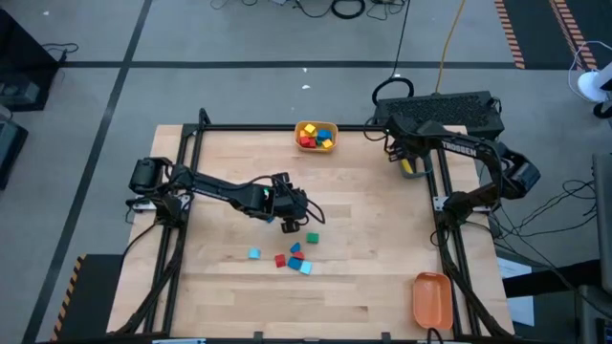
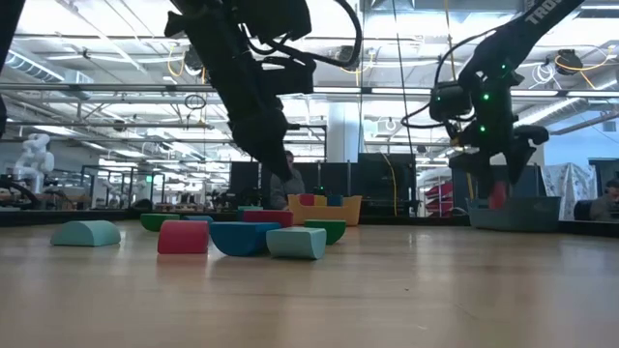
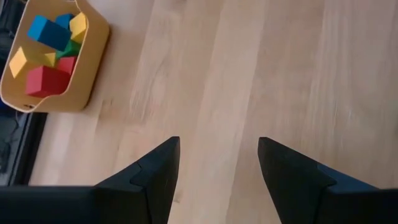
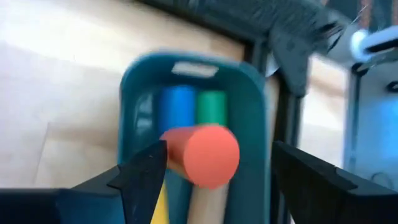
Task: Sort blocks by size
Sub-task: Put the orange cylindrical block into the blue bin, then put the green half circle block into the orange bin
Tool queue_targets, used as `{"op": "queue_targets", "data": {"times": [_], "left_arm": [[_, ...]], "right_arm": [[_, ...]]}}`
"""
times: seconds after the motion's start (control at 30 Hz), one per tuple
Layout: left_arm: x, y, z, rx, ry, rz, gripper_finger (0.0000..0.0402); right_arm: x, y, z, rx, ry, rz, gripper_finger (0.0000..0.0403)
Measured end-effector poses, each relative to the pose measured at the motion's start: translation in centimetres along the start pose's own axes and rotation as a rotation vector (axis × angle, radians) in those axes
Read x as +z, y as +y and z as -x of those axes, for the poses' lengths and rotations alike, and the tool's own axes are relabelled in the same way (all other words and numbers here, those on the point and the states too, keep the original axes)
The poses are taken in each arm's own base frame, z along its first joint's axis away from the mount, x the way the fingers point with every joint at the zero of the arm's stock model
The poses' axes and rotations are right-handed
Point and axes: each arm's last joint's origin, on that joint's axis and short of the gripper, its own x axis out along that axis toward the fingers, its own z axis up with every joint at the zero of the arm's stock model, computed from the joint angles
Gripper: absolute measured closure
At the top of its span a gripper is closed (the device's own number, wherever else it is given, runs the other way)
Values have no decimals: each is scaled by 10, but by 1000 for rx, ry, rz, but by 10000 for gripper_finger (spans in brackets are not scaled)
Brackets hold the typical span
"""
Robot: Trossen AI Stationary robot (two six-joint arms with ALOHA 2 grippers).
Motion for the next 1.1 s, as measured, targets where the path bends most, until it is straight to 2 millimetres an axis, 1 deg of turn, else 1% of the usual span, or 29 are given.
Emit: {"op": "queue_targets", "data": {"times": [0.07,0.23,0.53,0.67,0.77,0.87,1.0,1.1], "left_arm": [[1,0,0,0,-6,15,182],[2,1,0,3,-16,53,182],[5,7,-3,13,-37,141,182],[5,5,-3,10,-37,180,182],[5,2,-1,5,-41,197,182],[4,-2,1,-2,-45,186,182],[3,-10,5,-15,-44,145,182],[-1,-21,11,-29,-29,118,182]], "right_arm": [[2,-2,4,-11,-44,-7,129],[6,-11,18,37,-128,-9,147],[5,-29,44,89,-264,6,172],[2,-33,50,106,-269,-2,182],[-3,-30,55,164,-260,4,188],[-9,-22,65,213,-285,30,192],[-19,-8,82,296,-356,94,193],[-30,2,97,391,-398,144,193]]}}
